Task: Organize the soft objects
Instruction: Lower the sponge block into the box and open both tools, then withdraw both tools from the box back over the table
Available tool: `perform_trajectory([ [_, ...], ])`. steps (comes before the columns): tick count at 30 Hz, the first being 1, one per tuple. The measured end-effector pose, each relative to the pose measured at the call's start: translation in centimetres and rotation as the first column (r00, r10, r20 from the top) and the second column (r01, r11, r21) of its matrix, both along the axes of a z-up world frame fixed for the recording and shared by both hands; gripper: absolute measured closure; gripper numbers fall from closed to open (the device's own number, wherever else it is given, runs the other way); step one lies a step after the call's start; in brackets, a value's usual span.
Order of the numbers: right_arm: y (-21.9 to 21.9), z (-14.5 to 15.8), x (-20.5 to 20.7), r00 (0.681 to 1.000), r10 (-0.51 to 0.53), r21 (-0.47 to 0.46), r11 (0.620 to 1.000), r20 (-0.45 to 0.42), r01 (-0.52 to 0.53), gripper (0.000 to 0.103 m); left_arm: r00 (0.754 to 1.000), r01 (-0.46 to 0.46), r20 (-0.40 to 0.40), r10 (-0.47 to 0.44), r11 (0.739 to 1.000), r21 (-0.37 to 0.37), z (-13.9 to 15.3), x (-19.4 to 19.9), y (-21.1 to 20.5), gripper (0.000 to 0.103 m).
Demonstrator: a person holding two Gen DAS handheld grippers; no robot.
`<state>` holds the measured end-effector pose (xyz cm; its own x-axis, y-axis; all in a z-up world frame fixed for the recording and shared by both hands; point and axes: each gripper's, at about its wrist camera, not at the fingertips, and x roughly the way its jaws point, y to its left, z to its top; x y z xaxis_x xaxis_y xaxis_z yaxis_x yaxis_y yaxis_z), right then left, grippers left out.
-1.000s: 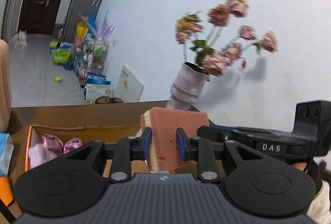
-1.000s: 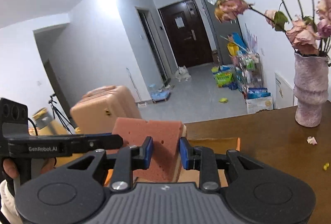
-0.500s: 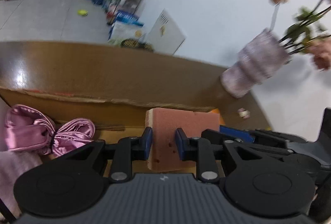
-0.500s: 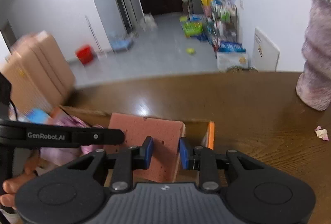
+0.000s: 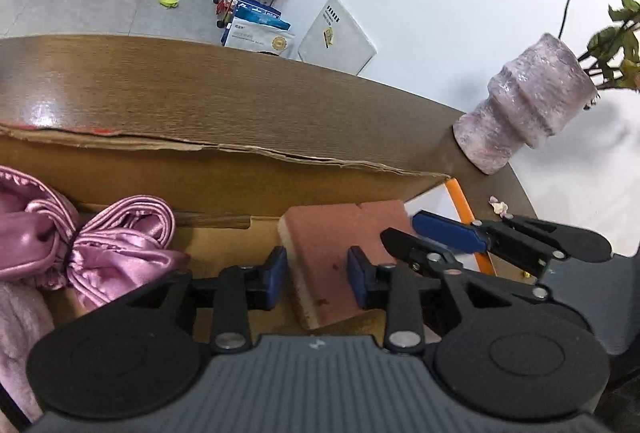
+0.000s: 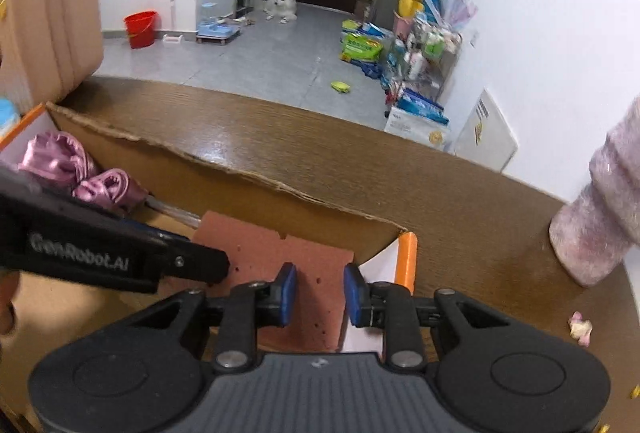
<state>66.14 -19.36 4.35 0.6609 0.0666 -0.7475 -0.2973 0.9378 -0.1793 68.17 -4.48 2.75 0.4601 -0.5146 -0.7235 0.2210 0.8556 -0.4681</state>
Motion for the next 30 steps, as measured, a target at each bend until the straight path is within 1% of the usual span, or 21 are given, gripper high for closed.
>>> perform_trajectory([
  [2, -0.6, 0.1, -0.2, 1.000, -0.013, -0.008, 1.000, 0.005, 0.013, 0.075, 1.000, 0.000, 0.022, -0.001, 1.000, 0.028, 0.9, -0.5, -0.6, 0.061],
  [4, -0.8, 0.2, -0.3, 1.000, -0.024, -0.012, 1.000, 0.019, 0.024, 0.073, 0.999, -0.015, 0.053, 0.013, 0.998, 0.053, 2.2, -1.5, -0.1, 0.056],
  [5, -1.0, 0.5, -0.5, 1.000, -0.020, -0.010, 1.000, 0.019, 0.021, 0.070, 0.998, -0.023, 0.063, 0.019, 0.998, 0.065, 2.8, -1.9, 0.0, 0.056],
  [6, -1.2, 0.8, -0.9, 1.000, -0.028, 0.007, 1.000, 0.007, 0.028, 0.070, 0.997, -0.031, 0.075, 0.025, 0.996, 0.080, 3.7, -2.5, 0.5, 0.056],
  [7, -1.5, 1.4, -1.3, 0.999, -0.038, 0.034, 0.999, -0.007, 0.038, 0.066, 0.995, -0.037, 0.093, 0.027, 0.994, 0.101, 4.7, -3.3, 1.1, 0.056],
  [8, -1.9, 2.2, -1.9, 0.999, -0.047, 0.066, 0.997, -0.012, 0.048, 0.062, 0.993, -0.041, 0.111, 0.028, 0.992, 0.119, 5.7, -3.9, 1.6, 0.056],
  [10, -2.4, 4.0, -3.8, 0.999, -0.043, 0.097, 0.994, 0.008, 0.042, 0.058, 0.989, -0.066, 0.143, 0.043, 0.985, 0.159, 7.9, -5.6, 3.0, 0.053],
  [12, -2.4, 6.4, -5.8, 0.999, -0.031, 0.081, 0.996, 0.038, 0.028, 0.056, 0.984, -0.089, 0.170, 0.056, 0.977, 0.192, 10.2, -7.5, 4.4, 0.052],
  [14, -2.5, 8.8, -7.9, 0.998, -0.024, 0.062, 0.998, 0.064, 0.020, 0.049, 0.978, -0.111, 0.199, 0.066, 0.968, 0.225, 12.1, -9.3, 5.5, 0.050],
  [15, -2.7, 10.0, -8.9, 0.997, -0.021, 0.062, 0.998, 0.075, 0.016, 0.047, 0.974, -0.122, 0.216, 0.070, 0.963, 0.238, 13.1, -10.5, 6.1, 0.046],
  [16, -3.0, 11.2, -9.7, 0.996, -0.019, 0.068, 0.998, 0.084, 0.013, 0.045, 0.969, -0.134, 0.235, 0.075, 0.961, 0.243, 14.0, -11.9, 6.8, 0.042],
  [17, -3.3, 12.3, -10.9, 0.996, -0.016, 0.079, 0.997, 0.093, 0.009, 0.044, 0.966, -0.145, 0.245, 0.084, 0.960, 0.240, 14.7, -12.9, 7.3, 0.040],
  [20, -4.1, 15.0, -13.8, 0.994, -0.009, 0.098, 0.995, 0.107, -0.001, 0.043, 0.961, -0.167, 0.256, 0.102, 0.955, 0.246, 16.5, -15.7, 8.2, 0.039],
  [21, -4.2, 15.8, -14.8, 0.993, -0.012, 0.096, 0.995, 0.117, 0.001, 0.043, 0.958, -0.172, 0.266, 0.103, 0.953, 0.250, 17.2, -16.9, 8.4, 0.036],
  [22, -4.4, 16.5, -15.7, 0.992, -0.016, 0.096, 0.995, 0.129, 0.003, 0.041, 0.955, -0.179, 0.277, 0.106, 0.951, 0.252, 17.7, -17.9, 8.7, 0.028],
  [23, -4.6, 17.2, -16.8, 0.990, -0.020, 0.096, 0.995, 0.143, 0.006, 0.037, 0.950, -0.190, 0.293, 0.111, 0.947, 0.258, 18.3, -19.0, 8.8, 0.025],
  [26, -5.1, 18.7, -20.4, 0.984, -0.019, 0.089, 0.996, 0.179, 0.003, 0.032, 0.939, -0.214, 0.322, 0.124, 0.941, 0.263, 19.1, -22.1, 8.9, 0.023],
  [28, -5.2, 19.3, -22.5, 0.980, -0.009, 0.082, 0.997, 0.197, -0.008, 0.032, 0.934, -0.227, 0.331, 0.136, 0.940, 0.256, 19.4, -24.2, 9.1, 0.019],
  [30, -5.6, 20.0, -25.2, 0.976, 0.009, 0.077, 0.997, 0.220, -0.027, 0.030, 0.924, -0.244, 0.354, 0.145, 0.936, 0.254, 19.5, -26.4, 9.3, 0.017],
])
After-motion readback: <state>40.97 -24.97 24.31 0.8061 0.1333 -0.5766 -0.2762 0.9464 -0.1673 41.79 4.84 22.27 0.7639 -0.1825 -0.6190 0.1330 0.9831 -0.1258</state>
